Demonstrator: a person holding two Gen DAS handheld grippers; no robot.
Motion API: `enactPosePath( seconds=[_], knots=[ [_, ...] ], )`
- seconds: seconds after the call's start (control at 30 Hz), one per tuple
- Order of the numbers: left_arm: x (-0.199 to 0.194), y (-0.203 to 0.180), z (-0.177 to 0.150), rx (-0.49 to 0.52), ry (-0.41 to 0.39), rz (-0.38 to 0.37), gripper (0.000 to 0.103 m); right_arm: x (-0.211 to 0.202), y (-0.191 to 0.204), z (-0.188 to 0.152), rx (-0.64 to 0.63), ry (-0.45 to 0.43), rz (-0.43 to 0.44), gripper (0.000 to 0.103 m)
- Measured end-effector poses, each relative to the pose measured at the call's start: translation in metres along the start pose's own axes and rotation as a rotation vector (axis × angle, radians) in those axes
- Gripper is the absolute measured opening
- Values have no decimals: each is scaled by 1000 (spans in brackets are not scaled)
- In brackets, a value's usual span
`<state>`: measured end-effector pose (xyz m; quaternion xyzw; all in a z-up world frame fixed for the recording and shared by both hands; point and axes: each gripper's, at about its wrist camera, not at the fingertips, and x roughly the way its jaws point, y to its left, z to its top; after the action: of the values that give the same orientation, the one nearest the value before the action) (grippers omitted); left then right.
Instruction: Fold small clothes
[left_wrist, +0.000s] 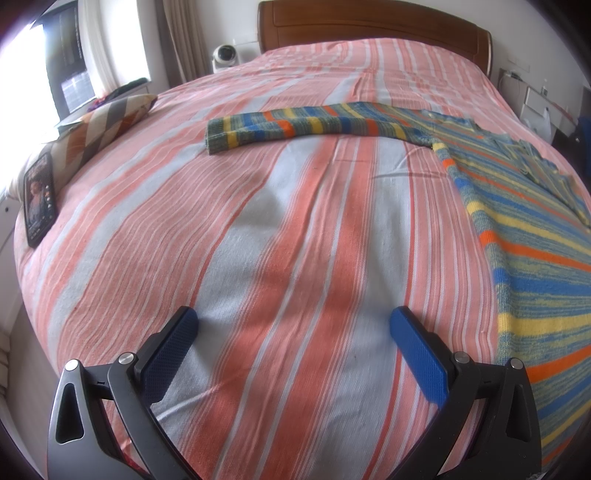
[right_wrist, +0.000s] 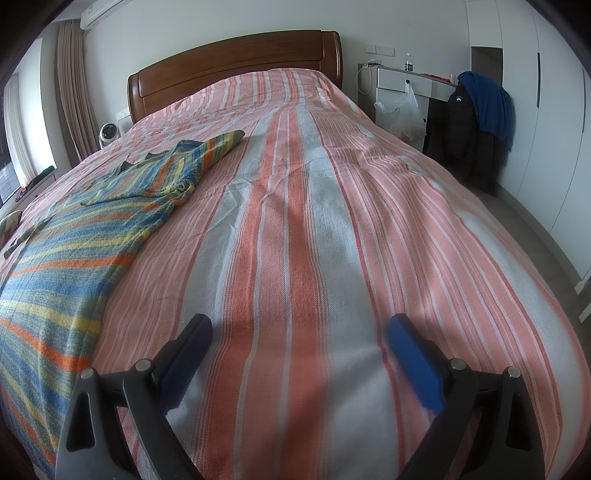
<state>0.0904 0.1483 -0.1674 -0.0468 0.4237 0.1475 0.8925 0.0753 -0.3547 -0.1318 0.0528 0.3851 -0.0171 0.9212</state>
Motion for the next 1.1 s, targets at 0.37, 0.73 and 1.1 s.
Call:
enactPosePath(
  seconds=[0.37,0.73,1.1],
  knots=[
    [0,0,0,1,0,0,103,0,0,0,0,-1,-1,95],
    [0,-1,0,1,-1,1,103,0,0,-1,0,-1,-1,95],
    [0,0,2,-4,31,-15,102,0,0,-1,-1,-1,-2,95]
  ],
)
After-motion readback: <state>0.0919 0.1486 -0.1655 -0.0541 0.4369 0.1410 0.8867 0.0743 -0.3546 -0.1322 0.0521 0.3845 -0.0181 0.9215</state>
